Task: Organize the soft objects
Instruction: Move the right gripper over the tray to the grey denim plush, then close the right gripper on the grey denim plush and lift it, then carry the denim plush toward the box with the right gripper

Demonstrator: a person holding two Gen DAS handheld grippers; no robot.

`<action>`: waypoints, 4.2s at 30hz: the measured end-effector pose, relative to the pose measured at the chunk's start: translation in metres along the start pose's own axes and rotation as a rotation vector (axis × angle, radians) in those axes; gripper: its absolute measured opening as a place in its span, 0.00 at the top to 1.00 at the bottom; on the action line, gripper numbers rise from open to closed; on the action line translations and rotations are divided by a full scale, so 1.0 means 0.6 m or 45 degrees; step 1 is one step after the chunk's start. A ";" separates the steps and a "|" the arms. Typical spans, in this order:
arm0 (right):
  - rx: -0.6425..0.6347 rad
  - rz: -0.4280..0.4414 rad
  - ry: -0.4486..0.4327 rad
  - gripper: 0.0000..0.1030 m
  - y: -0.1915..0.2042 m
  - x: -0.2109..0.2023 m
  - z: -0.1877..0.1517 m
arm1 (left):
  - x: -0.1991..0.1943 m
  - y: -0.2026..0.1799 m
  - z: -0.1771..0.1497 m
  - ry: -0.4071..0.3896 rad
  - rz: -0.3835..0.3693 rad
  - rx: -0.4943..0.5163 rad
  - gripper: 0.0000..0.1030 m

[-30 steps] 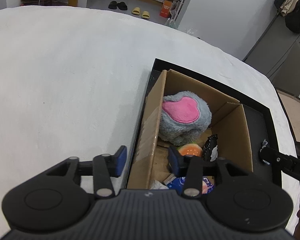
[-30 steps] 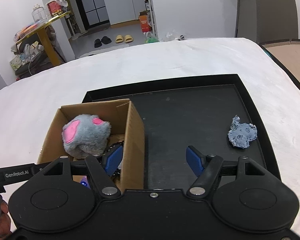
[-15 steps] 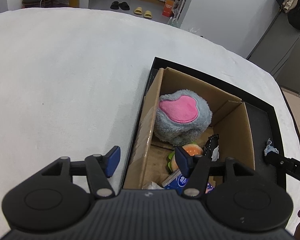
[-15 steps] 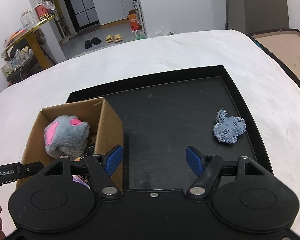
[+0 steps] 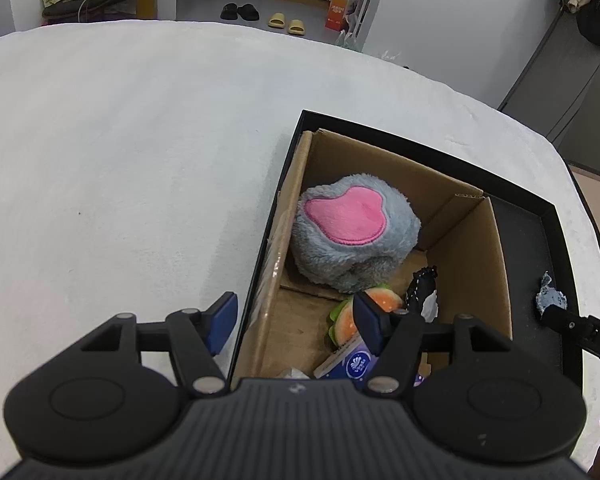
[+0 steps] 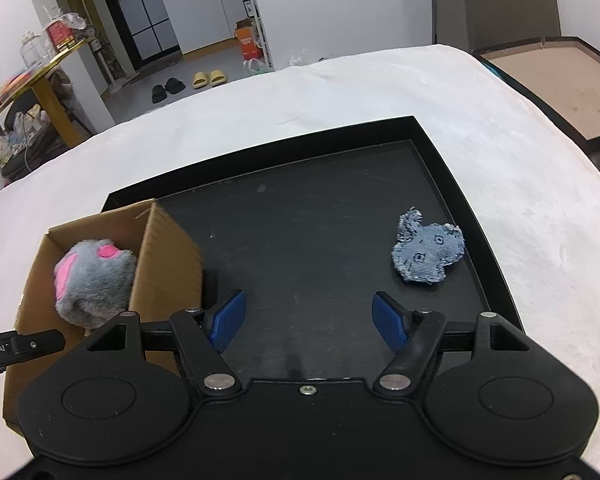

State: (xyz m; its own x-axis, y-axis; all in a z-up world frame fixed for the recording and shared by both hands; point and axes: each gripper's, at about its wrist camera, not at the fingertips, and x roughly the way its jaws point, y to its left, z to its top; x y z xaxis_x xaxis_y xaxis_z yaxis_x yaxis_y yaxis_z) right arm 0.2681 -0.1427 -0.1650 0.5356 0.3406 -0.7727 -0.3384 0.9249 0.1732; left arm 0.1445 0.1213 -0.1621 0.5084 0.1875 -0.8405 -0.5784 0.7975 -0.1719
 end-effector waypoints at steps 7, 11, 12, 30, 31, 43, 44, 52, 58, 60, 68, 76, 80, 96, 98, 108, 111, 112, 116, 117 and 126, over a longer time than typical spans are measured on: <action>0.023 -0.002 0.013 0.33 -0.023 0.014 0.002 | 0.007 -0.013 0.000 0.002 0.025 0.015 0.40; 0.041 -0.011 0.021 0.33 -0.037 0.025 0.003 | 0.011 -0.017 0.000 0.010 0.043 0.021 0.40; 0.047 -0.014 0.022 0.33 -0.041 0.028 0.004 | 0.012 -0.018 0.000 0.010 0.048 0.023 0.40; 0.100 -0.100 0.046 0.33 -0.101 0.089 0.019 | 0.029 -0.033 0.006 0.012 0.102 0.040 0.39; 0.102 -0.106 0.048 0.33 -0.104 0.092 0.020 | 0.028 -0.032 0.007 0.004 0.103 0.038 0.39; 0.089 -0.132 0.057 0.78 -0.111 0.109 0.015 | 0.031 -0.029 0.010 0.008 0.108 0.031 0.39; 0.089 -0.125 0.058 0.83 -0.110 0.107 0.014 | 0.031 -0.028 0.010 0.008 0.107 0.030 0.39; 0.047 -0.097 0.053 0.90 -0.094 0.091 0.007 | 0.030 -0.021 0.011 0.008 0.092 0.021 0.39; 0.032 -0.076 0.040 0.90 -0.077 0.072 0.008 | 0.025 -0.016 0.012 0.005 0.068 0.016 0.39; 0.024 -0.071 0.033 0.90 -0.071 0.067 0.010 | 0.022 -0.013 0.012 0.004 0.059 0.012 0.39; 0.008 -0.052 0.018 0.90 -0.047 0.045 0.012 | 0.013 -0.004 0.012 -0.004 0.033 -0.002 0.39; -0.010 -0.043 0.003 0.90 -0.022 0.031 0.014 | 0.005 0.010 0.012 -0.007 0.009 -0.017 0.39; -0.019 -0.034 -0.008 0.90 -0.007 0.024 0.017 | 0.005 0.017 0.012 -0.006 0.000 -0.027 0.39; -0.063 0.006 -0.033 0.90 0.051 0.001 0.015 | -0.001 0.038 0.007 -0.004 -0.043 -0.054 0.39; -0.070 0.010 -0.037 0.90 0.059 -0.001 0.015 | 0.001 0.040 0.007 -0.003 -0.049 -0.056 0.39; -0.097 0.023 -0.064 0.90 0.097 -0.016 0.017 | 0.004 0.051 0.005 0.007 -0.086 -0.050 0.39; -0.110 0.031 -0.072 0.90 0.112 -0.022 0.015 | 0.004 0.053 0.003 0.011 -0.105 -0.047 0.39; -0.113 0.033 -0.075 0.90 0.114 -0.024 0.015 | 0.004 0.053 0.002 0.009 -0.109 -0.044 0.39; -0.116 0.036 -0.085 0.90 0.125 -0.031 0.014 | 0.002 0.054 -0.002 0.009 -0.117 -0.031 0.40; -0.115 0.036 -0.088 0.90 0.127 -0.033 0.013 | 0.002 0.054 -0.003 0.010 -0.121 -0.028 0.40; -0.135 0.055 -0.109 0.89 0.156 -0.054 0.009 | -0.004 0.063 -0.008 0.008 -0.146 -0.014 0.43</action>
State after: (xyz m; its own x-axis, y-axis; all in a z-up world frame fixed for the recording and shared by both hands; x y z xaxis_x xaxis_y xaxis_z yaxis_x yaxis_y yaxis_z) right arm 0.2233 -0.0665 -0.1206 0.5810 0.3973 -0.7104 -0.4403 0.8875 0.1362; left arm 0.1183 0.1479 -0.1691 0.5674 0.0918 -0.8183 -0.5237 0.8071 -0.2727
